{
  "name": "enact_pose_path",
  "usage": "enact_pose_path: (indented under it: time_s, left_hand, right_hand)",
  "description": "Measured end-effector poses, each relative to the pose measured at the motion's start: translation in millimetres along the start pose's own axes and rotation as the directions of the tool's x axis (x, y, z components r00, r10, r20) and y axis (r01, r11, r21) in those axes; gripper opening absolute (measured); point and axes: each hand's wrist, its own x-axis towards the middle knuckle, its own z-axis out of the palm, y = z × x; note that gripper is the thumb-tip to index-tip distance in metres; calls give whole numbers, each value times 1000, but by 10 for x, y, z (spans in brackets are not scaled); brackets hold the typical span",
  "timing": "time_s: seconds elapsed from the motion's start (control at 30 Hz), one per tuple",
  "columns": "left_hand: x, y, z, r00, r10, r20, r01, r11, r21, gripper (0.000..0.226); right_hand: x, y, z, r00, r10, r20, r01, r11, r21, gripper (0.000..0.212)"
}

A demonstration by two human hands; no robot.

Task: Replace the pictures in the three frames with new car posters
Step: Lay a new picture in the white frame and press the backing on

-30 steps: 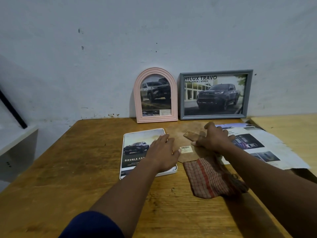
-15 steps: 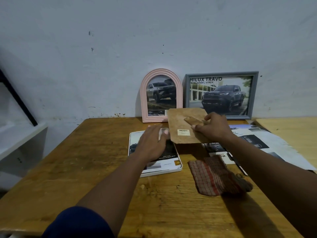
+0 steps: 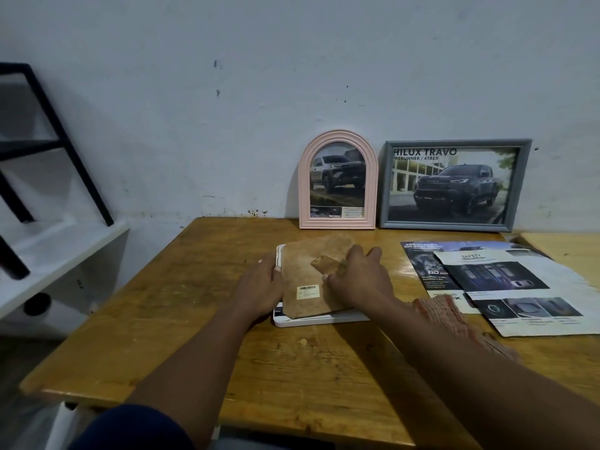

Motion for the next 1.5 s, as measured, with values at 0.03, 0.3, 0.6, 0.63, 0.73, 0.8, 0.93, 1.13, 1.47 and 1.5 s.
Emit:
enact_pose_path:
  time_s: [0.03, 0.3, 0.6, 0.63, 0.73, 0.8, 0.93, 1.13, 1.47, 1.5]
  left_hand:
    - [-4, -18, 7, 1000, -1, 15, 1, 1000, 19, 36]
    - [-40, -2, 45, 1000, -11, 12, 8, 983, 181, 50]
    - [31, 58, 29, 994, 86, 62, -105, 887, 450, 56]
    - [51, 75, 18, 994, 92, 66, -112, 882, 457, 59]
    - [129, 136, -10, 993, 103, 65, -121, 903, 412, 62]
    - [192, 189, 9, 991, 105, 80, -128, 913, 387, 63]
    - [266, 237, 139, 985, 95, 145, -143, 919, 366, 63]
    - [344, 155, 239, 985, 117, 126, -157, 909, 386, 60]
    - [350, 118, 263, 980, 127, 154, -183, 879, 440, 56]
    - [339, 125, 266, 979, 125, 160, -187, 864, 468, 57]
  right_hand:
    - [-14, -8, 8, 1000, -10, -19, 9, 999, -51, 69]
    - [-39, 10, 24, 996, -84, 29, 88, 982, -170, 70]
    - [178, 136, -38, 974, -222, 49, 227, 956, -186, 61]
    - [243, 125, -45, 967, -246, 58, 253, 951, -180, 59]
    - [451, 74, -34, 960, -245, 132, 263, 954, -141, 59]
    - [562, 68, 3, 952, -226, 206, 256, 957, -134, 57]
    - [603, 119, 128, 947, -244, 208, 278, 948, -154, 45]
    - [604, 135, 161, 936, -332, 116, 351, 900, -258, 48]
    - [555, 157, 285, 926, -376, -5, 346, 855, -386, 55]
    - [528, 154, 287, 921, -388, -32, 341, 844, -414, 54]
